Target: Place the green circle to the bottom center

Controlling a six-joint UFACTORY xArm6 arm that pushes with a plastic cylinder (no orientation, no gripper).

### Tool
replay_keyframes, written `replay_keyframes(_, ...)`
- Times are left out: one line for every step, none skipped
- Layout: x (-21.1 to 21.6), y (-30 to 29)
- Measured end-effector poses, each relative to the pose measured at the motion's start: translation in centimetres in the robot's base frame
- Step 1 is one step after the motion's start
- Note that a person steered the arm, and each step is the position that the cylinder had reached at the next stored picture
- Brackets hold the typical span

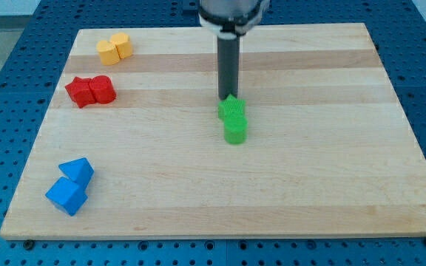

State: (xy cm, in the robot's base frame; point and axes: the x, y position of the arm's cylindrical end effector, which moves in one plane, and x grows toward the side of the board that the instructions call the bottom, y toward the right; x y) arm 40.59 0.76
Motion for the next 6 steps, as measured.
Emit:
replay_keyframes(6.6,-0.1)
replay_keyframes(6.6,-0.1)
replay_keyframes(3.8,2.8)
replay_keyframes(7.5,6.7)
replay_keyframes(12.6,4.2)
replay_keyframes(14.4,3.1)
